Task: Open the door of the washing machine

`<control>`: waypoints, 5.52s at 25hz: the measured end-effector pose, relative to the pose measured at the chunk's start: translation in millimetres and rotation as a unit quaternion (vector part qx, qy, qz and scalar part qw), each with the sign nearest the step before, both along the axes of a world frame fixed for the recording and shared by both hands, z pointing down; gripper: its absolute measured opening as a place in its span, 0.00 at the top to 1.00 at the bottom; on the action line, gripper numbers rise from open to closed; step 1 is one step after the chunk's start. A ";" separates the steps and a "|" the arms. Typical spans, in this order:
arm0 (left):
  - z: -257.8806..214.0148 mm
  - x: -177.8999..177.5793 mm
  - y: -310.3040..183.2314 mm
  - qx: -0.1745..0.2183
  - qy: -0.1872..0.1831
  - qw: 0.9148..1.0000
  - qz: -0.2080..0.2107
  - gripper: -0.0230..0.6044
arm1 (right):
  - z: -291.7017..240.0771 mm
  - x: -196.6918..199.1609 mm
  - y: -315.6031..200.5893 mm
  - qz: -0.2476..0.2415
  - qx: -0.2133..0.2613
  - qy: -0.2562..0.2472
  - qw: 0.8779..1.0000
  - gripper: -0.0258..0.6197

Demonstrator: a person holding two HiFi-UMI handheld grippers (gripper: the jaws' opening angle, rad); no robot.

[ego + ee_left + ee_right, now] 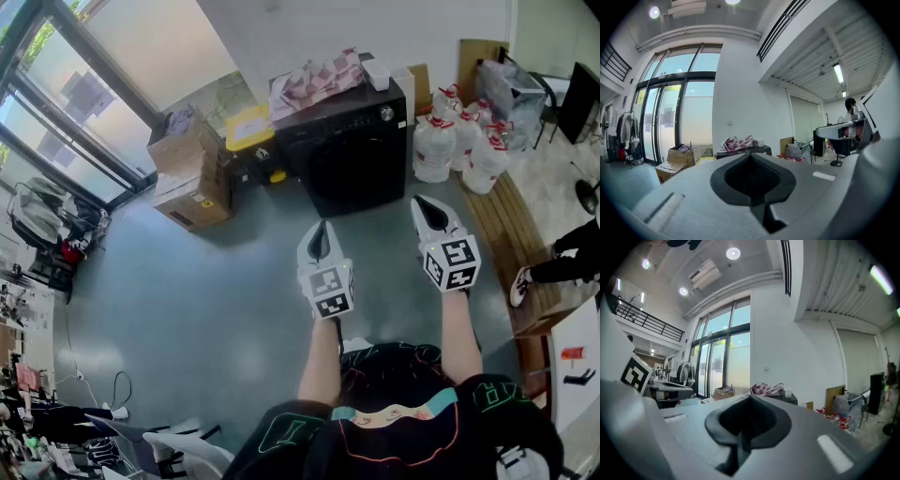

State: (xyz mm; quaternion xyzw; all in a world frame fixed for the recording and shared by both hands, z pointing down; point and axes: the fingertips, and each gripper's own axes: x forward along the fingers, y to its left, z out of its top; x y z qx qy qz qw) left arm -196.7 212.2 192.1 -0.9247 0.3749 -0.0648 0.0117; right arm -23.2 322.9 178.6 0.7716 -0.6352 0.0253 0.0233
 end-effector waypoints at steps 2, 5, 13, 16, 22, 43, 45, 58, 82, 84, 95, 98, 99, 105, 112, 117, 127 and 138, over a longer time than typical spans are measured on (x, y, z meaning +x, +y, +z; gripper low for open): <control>4.4 1.8 -0.8 -0.009 -0.009 1.000 -0.006 0.95 | -0.8 4.8 0.5 0.006 0.003 0.008 1.000 0.96; 7.0 6.0 -3.1 -0.024 -0.015 1.000 -0.008 0.95 | -3.0 14.8 0.3 0.018 0.008 0.017 1.000 0.96; -1.3 24.4 -19.0 -0.008 -0.020 1.000 0.001 0.95 | -9.6 42.9 -7.3 0.034 0.019 0.002 0.999 0.96; 2.3 25.4 -22.7 -0.010 -0.025 1.000 -0.005 0.95 | -6.8 45.3 -11.7 0.030 0.017 -0.002 0.999 0.96; 12.5 26.1 -39.7 -0.017 -0.035 0.999 -0.008 0.95 | 11.0 46.8 -31.1 0.021 0.003 -0.019 1.000 0.96; 143.8 106.7 -210.0 -0.167 -0.054 0.985 -0.001 0.95 | 120.6 117.4 -200.7 0.020 -0.146 -0.049 0.988 0.96; 166.5 104.2 -235.2 -0.190 -0.059 0.980 -0.013 0.95 | 127.7 120.1 -233.2 0.005 -0.165 -0.040 0.985 0.96; 226.1 114.4 -347.5 -0.256 -0.044 0.965 -0.044 0.95 | 169.8 123.1 -363.4 -0.055 -0.250 -0.009 0.967 0.96; 289.3 208.6 -431.7 -0.266 -0.170 0.947 -0.061 0.95 | 259.4 212.0 -468.5 -0.134 -0.309 -0.030 0.941 0.96; 301.8 211.4 -439.3 -0.274 -0.177 0.943 -0.064 0.94 | 269.0 218.1 -475.4 -0.143 -0.321 -0.014 0.936 0.96; 384.3 219.2 -455.5 -0.297 -0.275 0.914 0.017 0.73 | 317.0 199.1 -492.2 -0.231 -0.406 0.112 0.877 0.77; 410.9 215.1 -457.2 -0.288 -0.325 0.899 0.057 0.69 | 326.9 192.1 -489.4 -0.247 -0.436 0.159 0.850 0.72; 416.9 215.0 -459.6 -0.281 -0.336 0.896 0.068 0.68 | 329.7 191.1 -489.3 -0.251 -0.443 0.175 0.842 0.71; 433.2 227.0 -474.9 -0.243 -0.362 0.892 0.121 0.65 | 341.7 185.5 -491.4 -0.263 -0.462 0.240 0.812 0.71; 446.9 232.4 -474.0 -0.221 -0.378 0.885 0.157 0.64 | 352.2 184.8 -500.2 -0.275 -0.477 0.289 0.783 0.71; 448.5 230.9 -471.5 -0.228 -0.383 0.873 0.198 0.69 | 354.0 183.8 -501.6 -0.283 -0.483 0.302 0.771 0.75; 452.2 207.4 -432.0 -0.259 -0.378 0.871 0.179 0.71 | 362.5 167.3 -480.7 -0.340 -0.507 0.317 0.725 0.74; 455.3 183.7 -353.5 -0.309 -0.349 0.881 0.085 0.70 | 366.6 152.4 -430.1 -0.430 -0.484 0.339 0.682 0.73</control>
